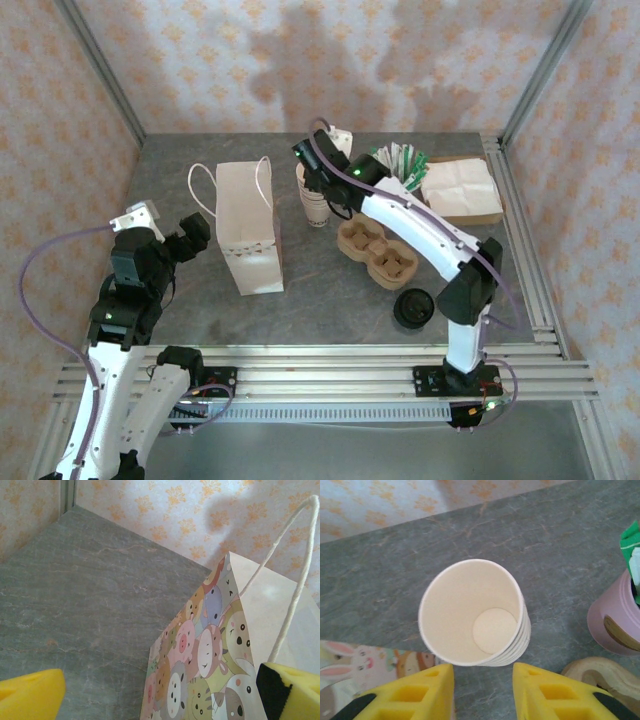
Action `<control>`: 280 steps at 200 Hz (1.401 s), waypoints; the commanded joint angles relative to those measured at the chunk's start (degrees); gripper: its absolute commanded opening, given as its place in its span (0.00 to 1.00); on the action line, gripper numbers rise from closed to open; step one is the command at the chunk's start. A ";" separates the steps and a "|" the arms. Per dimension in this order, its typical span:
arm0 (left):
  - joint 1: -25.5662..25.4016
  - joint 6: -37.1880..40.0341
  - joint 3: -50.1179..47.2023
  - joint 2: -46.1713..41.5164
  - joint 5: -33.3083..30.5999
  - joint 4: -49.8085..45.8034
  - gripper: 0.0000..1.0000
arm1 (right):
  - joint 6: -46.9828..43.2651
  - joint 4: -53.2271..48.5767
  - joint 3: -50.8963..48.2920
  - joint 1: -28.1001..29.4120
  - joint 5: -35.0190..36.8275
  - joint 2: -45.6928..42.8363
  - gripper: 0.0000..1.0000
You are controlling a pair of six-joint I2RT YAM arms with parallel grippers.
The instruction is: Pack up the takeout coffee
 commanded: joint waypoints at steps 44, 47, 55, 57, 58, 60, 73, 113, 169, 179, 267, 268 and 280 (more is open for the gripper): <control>0.28 -0.66 -0.07 -0.93 -2.12 -1.87 0.99 | 4.32 -1.80 1.73 -2.11 2.97 2.75 0.34; 0.26 -0.62 -0.07 -1.01 -2.12 -1.87 0.99 | 4.35 -1.61 1.75 -2.20 2.82 2.86 0.34; 0.26 -0.68 -0.11 -1.01 -2.12 -1.88 0.99 | 4.48 -1.40 1.76 -2.38 2.51 3.26 0.34; 0.26 -0.69 -0.12 -1.01 -2.12 -1.86 0.99 | 4.48 -1.38 1.76 -2.41 2.49 3.31 0.34; 0.26 -0.69 -0.07 -1.01 -2.12 -1.88 0.99 | 4.46 -1.38 1.76 -2.46 2.49 3.41 0.34; 0.26 -0.69 -0.11 -1.01 -2.09 -1.83 0.99 | 4.45 -1.40 1.78 -2.50 2.42 3.48 0.34; 0.26 -0.57 -0.12 -1.05 -2.12 -1.88 0.99 | 5.01 -1.26 1.82 -2.85 2.35 4.01 0.34; 0.26 -0.51 -0.21 -1.01 -1.63 -1.89 0.99 | 5.92 1.45 1.32 -3.54 1.39 4.82 0.34; 0.27 -0.43 -0.38 -1.09 -1.22 -1.67 0.99 | 6.13 2.46 1.46 -3.83 1.21 6.29 0.29; 0.26 -0.44 -0.37 -1.03 -1.15 -1.58 0.99 | 6.25 2.67 1.12 -4.00 1.05 6.40 0.28; 0.28 -0.58 -0.51 -0.90 -1.15 -1.55 0.98 | 7.17 4.85 -0.74 -4.80 -0.41 6.51 0.22; 0.27 -0.59 -0.54 -0.91 -1.15 -1.51 0.98 | 7.21 4.90 -0.77 -4.80 -0.41 6.55 0.22; 0.26 -0.60 -0.56 -0.83 -1.06 -1.48 0.98 | 7.46 5.29 -1.06 -4.88 -0.54 6.54 0.22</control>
